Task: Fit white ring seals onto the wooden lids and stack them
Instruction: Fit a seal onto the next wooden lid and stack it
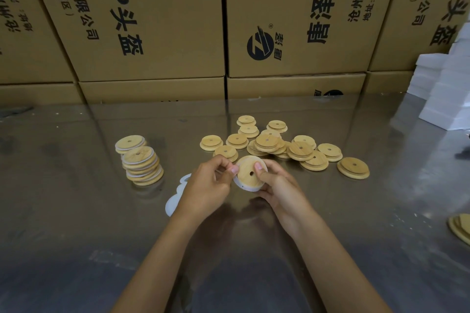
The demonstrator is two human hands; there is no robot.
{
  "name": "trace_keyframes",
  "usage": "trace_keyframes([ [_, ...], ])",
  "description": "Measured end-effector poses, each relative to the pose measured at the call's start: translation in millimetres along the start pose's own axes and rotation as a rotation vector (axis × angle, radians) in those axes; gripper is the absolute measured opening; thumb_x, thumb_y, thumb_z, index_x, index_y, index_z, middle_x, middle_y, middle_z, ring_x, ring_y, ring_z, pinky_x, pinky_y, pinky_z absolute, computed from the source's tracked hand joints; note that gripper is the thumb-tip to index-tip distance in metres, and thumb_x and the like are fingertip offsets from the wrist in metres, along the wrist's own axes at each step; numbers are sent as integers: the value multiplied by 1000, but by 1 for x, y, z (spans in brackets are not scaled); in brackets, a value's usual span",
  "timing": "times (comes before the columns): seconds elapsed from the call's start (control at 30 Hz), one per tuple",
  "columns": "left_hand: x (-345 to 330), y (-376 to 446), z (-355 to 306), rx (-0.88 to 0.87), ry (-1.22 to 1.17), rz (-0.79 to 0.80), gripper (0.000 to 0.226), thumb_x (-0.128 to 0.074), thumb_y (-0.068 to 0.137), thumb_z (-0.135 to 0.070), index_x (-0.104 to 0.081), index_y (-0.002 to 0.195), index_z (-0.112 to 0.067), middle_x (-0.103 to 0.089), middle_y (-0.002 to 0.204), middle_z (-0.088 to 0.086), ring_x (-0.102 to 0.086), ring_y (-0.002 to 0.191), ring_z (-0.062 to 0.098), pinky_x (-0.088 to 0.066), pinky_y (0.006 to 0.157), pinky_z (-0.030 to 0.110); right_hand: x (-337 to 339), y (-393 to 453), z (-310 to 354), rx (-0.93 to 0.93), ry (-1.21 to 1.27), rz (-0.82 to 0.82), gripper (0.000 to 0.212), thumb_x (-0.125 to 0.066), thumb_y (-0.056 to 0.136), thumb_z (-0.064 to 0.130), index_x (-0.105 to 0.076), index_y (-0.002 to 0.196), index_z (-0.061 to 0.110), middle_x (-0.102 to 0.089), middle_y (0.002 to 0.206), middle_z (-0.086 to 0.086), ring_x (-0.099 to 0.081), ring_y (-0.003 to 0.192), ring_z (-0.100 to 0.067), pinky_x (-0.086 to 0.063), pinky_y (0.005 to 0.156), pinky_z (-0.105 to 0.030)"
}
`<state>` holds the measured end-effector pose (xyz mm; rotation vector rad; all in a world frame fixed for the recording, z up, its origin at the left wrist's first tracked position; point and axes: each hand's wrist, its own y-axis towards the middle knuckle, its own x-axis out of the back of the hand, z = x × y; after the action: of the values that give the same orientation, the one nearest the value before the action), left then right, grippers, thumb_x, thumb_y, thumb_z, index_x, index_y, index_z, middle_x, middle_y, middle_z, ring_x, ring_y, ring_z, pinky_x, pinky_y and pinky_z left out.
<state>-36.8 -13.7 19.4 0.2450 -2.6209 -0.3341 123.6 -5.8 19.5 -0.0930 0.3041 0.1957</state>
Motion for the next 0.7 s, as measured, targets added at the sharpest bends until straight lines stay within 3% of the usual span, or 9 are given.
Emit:
trace_keyframes([
  [0.1, 2, -1, -1, -60, 26, 31, 19, -60, 94, -30, -57, 76, -25, -64, 68, -13, -62, 73, 19, -44, 64, 29, 0, 0, 1, -6, 2, 6, 23, -55, 100, 17, -65, 119, 8, -71, 102, -6, -66, 91, -15, -52, 76, -25],
  [0.23, 3, -2, 0, -110, 49, 32, 18, -58, 95, -29, -56, 78, -25, -62, 68, -15, -60, 72, 16, -45, 67, 30, -1, 0, 1, -11, 2, 12, 23, -55, 100, 17, -66, 119, 9, -71, 100, -5, -66, 88, -12, -52, 80, -26],
  [0.43, 0, -4, 0, -117, 168, 55, 21, -54, 97, -37, -54, 79, -25, -63, 69, 0, -55, 66, 16, -46, 68, 41, 0, 1, -1, -24, 51, -5, 23, -56, 100, 17, -66, 118, 8, -72, 107, -11, -66, 96, -19, -50, 87, -32],
  [0.57, -6, -9, -2, -139, 224, 82, 20, -50, 98, -33, -48, 80, -26, -61, 71, -1, -49, 64, 10, -44, 65, 37, 3, 3, -1, -40, 95, -21, 21, -58, 99, 16, -66, 116, 7, -72, 103, -11, -67, 94, -20, -51, 88, -35],
  [0.7, -5, -10, -4, -181, 254, 11, 17, -48, 99, -25, -47, 82, -24, -57, 66, -3, -49, 64, 14, -40, 61, 33, 4, 4, -1, -59, 67, -14, 16, -61, 96, 13, -66, 111, 8, -73, 99, -10, -68, 93, -21, -50, 87, -37],
])
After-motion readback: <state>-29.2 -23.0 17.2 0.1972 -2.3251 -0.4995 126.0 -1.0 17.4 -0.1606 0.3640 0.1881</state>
